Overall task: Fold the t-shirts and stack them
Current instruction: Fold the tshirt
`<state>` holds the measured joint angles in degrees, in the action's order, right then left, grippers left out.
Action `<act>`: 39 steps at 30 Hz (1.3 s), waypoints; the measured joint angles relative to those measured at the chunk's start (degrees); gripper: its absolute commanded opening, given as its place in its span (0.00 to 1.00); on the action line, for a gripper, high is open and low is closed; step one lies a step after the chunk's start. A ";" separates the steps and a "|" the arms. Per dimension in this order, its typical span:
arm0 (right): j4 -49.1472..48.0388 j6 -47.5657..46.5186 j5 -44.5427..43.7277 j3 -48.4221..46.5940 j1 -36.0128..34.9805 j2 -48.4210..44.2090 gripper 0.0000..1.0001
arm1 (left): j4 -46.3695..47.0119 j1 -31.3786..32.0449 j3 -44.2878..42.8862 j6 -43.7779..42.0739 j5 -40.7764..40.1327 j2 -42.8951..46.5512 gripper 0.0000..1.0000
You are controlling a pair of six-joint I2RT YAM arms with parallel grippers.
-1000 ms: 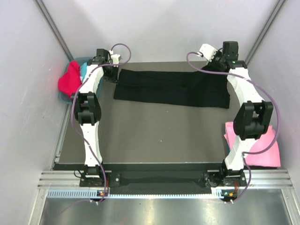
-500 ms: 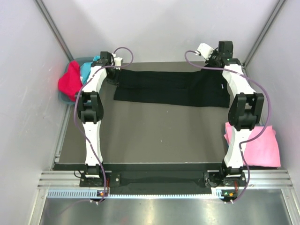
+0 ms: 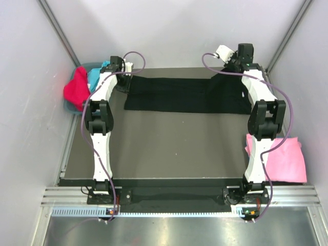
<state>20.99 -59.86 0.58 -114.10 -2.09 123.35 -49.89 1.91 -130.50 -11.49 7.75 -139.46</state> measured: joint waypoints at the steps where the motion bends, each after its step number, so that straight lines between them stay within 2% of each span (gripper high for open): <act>1: -0.42 0.04 -0.81 0.00 -0.02 0.07 0.16 | 0.15 0.07 0.00 0.42 -1.14 0.00 0.30; 2: -0.66 0.11 -1.75 0.04 -0.02 0.11 0.29 | 0.39 0.13 0.00 0.61 -2.32 0.00 0.39; 5: -1.42 0.63 -4.26 0.13 0.02 0.11 0.47 | 1.40 0.42 0.00 0.85 -5.68 0.09 0.45; 7: -1.79 1.31 -5.29 0.24 0.09 0.07 0.51 | 2.38 0.61 0.00 0.94 -6.67 0.37 0.45; 13: -0.57 2.99 -5.57 0.55 -0.48 0.11 0.52 | 4.50 2.19 0.00 -0.04 -5.01 2.95 0.41; 20: 2.91 6.05 -4.31 -5.07 -1.55 3.72 0.52 | 3.98 6.99 4.24 -1.09 0.92 3.43 0.41; 23: 6.16 8.17 -1.09 -7.61 -1.66 7.13 0.53 | 2.86 7.91 5.53 -1.09 2.10 2.80 0.42; 28: 8.81 11.30 4.26 -13.57 -2.32 13.81 0.53 | 2.73 7.15 5.79 -1.05 1.90 2.23 0.42; 39: 6.45 13.79 10.27 -15.96 -8.44 21.46 0.52 | 3.58 6.01 12.74 -0.68 0.31 2.99 0.41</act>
<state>27.44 -46.06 10.85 -130.06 -10.52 144.81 -46.30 7.92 -117.75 -12.16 8.05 -136.46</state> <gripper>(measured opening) 0.527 0.416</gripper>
